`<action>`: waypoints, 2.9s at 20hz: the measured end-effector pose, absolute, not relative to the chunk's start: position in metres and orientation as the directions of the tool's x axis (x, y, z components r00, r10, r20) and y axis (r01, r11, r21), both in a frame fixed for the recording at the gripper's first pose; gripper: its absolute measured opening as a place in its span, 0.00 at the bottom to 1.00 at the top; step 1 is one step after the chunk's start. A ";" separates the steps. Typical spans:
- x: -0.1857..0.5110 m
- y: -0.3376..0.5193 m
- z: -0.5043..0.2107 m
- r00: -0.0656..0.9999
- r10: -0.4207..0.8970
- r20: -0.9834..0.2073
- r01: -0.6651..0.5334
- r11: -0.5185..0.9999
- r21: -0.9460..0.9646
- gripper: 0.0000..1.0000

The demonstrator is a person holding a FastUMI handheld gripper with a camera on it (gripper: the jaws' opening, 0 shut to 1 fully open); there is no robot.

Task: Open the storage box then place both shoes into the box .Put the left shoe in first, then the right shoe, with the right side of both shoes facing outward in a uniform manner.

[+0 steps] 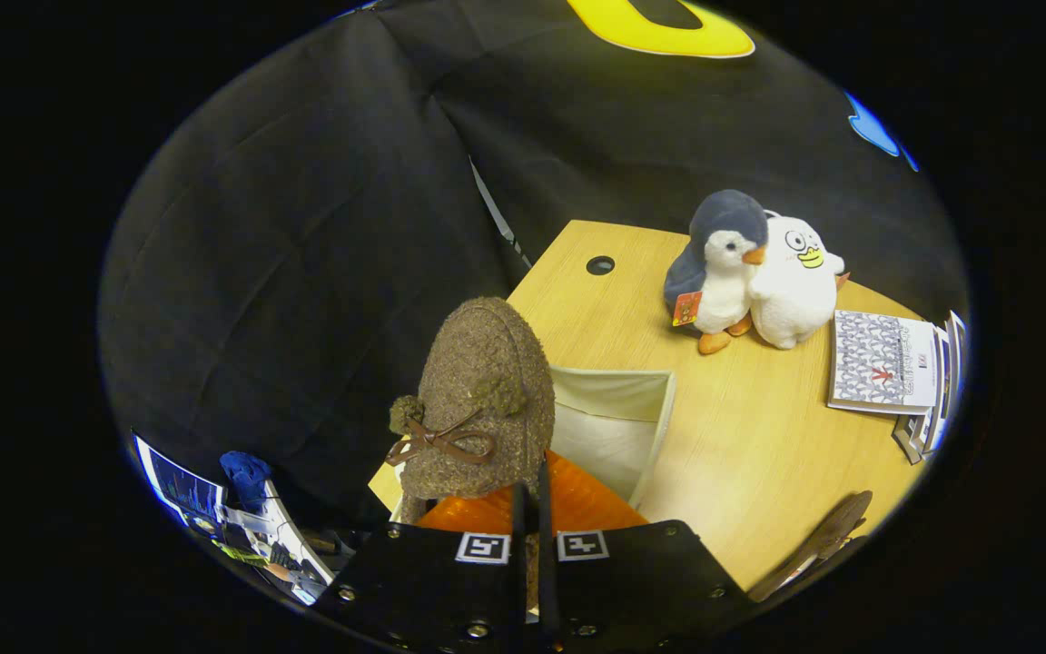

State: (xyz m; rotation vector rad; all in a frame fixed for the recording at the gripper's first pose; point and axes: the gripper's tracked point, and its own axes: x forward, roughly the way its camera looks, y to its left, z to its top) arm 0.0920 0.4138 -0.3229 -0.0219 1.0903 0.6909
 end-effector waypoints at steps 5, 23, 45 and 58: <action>0.095 0.423 -0.383 0.240 0.419 -0.876 -0.540 0.807 0.239 0.05; 0.082 0.432 -0.430 0.181 0.362 -0.914 -0.542 0.813 0.215 0.37; 0.078 0.169 -0.254 0.524 0.400 -0.752 -0.298 0.913 0.278 0.64; 0.064 0.026 -0.307 0.517 0.273 -0.811 -0.074 0.958 0.276 0.64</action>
